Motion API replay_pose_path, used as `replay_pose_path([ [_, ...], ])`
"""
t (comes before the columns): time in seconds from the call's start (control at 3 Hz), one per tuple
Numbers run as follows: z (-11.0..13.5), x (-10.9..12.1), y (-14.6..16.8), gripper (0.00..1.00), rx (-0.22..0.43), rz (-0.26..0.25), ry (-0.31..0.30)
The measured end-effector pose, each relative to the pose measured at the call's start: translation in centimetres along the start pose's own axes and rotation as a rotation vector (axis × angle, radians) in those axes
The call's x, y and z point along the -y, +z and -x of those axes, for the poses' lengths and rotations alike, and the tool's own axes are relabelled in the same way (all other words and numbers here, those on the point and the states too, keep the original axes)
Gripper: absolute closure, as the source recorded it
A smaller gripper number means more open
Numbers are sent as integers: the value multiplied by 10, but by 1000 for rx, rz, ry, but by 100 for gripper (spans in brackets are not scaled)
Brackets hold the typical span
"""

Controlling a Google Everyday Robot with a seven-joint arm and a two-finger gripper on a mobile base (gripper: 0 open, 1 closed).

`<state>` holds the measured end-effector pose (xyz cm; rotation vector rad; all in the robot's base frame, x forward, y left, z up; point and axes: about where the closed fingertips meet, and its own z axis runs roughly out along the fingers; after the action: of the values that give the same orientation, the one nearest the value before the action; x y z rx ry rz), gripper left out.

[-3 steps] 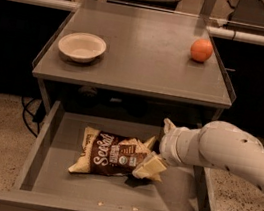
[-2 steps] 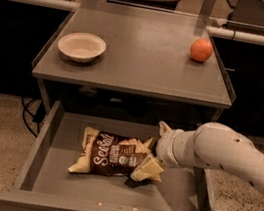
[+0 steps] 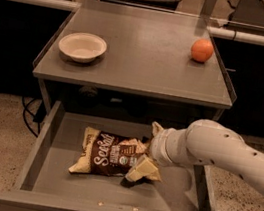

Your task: Pick brown chip bag from top drawer and place on counter

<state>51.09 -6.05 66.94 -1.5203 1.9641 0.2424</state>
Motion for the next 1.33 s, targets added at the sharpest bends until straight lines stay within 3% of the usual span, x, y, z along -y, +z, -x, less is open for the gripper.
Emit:
replay_pose_path([
  [0.67,-18,-39,49,0,-7,172,77],
  [1.0,-34,-55,61,14,-17,231,117],
  [1.33,-34,-56,60,16,-19,239,123],
])
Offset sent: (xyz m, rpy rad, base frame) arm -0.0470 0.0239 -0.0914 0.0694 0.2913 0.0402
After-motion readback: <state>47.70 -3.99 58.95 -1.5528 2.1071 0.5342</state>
